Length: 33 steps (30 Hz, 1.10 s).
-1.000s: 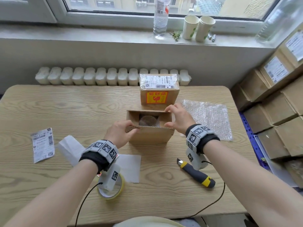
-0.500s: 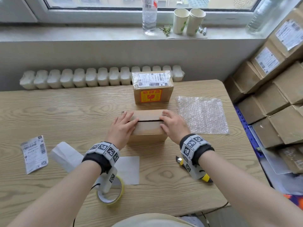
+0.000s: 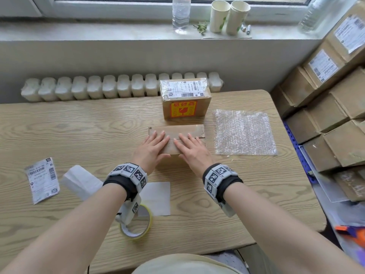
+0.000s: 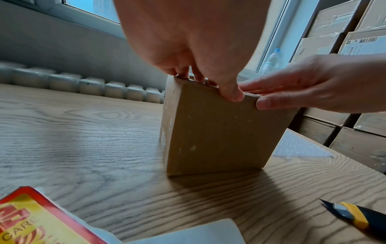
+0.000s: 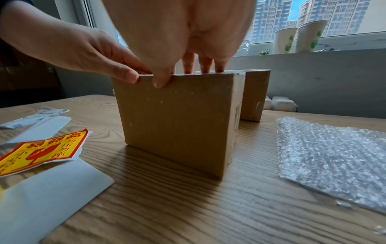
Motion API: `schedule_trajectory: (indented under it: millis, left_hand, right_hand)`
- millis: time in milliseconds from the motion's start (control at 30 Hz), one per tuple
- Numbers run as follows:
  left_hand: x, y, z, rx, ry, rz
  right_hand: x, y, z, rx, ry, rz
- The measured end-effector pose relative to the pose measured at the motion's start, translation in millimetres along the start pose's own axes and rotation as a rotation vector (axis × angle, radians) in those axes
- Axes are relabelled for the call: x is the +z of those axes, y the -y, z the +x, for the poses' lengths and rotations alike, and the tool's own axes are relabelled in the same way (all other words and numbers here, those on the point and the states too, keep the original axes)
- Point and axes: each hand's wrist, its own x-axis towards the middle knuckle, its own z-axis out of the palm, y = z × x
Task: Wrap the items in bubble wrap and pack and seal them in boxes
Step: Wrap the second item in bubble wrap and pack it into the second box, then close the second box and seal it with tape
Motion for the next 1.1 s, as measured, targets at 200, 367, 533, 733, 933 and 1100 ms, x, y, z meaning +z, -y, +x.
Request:
schedule_trajectory:
  millis: [200,367,533,733,933,1100]
  left_hand:
    - [12,-4,-13,0.047,-0.085,-0.063]
    - [16,6,-48,0.206,-0.247,-0.011]
    - [35,22,-97,0.132,-0.333,-0.059]
    - [50,29,-132,-0.057,0.211,-0.034]
    - [60,29,-149,-0.038,0.407,0.003]
    - [60,24,-146,-0.082,0.411,-0.003]
  right_hand:
    - [7,5,0,0.069,0.059,-0.063]
    - [6,10,3,0.117,0.078,-0.092]
    - [10,13,3,0.14,0.049,-0.085]
    - [12,14,5,0.165,0.063,-0.077]
    - [11,15,3,0.177,0.071,-0.065]
    - [10,15,3,0.184,0.086,-0.033]
